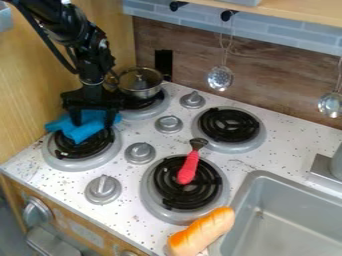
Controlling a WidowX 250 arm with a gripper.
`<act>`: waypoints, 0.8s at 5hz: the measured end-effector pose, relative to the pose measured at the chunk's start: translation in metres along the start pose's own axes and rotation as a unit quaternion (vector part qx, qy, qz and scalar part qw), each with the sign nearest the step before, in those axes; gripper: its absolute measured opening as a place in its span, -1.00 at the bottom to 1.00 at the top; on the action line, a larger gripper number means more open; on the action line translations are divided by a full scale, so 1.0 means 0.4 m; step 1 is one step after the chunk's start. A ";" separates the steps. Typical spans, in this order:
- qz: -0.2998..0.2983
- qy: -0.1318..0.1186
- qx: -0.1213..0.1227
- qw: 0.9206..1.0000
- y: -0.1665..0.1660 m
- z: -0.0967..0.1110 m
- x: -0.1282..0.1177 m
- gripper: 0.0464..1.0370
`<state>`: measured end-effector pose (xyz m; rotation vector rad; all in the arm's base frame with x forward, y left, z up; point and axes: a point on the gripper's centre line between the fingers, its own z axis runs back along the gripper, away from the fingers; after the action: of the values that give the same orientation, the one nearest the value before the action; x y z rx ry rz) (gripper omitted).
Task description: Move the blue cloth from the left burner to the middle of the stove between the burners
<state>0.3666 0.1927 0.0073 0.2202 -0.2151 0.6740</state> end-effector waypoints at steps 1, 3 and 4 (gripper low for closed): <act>0.000 0.004 0.003 1.000 -0.001 -0.008 0.006 0.87; 0.007 -0.002 -0.003 1.000 -0.007 -0.017 0.006 -0.18; 0.006 -0.001 -0.004 1.000 -0.008 -0.018 0.005 -0.58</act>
<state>0.3709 0.1933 0.0005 0.2118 -0.2223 0.6842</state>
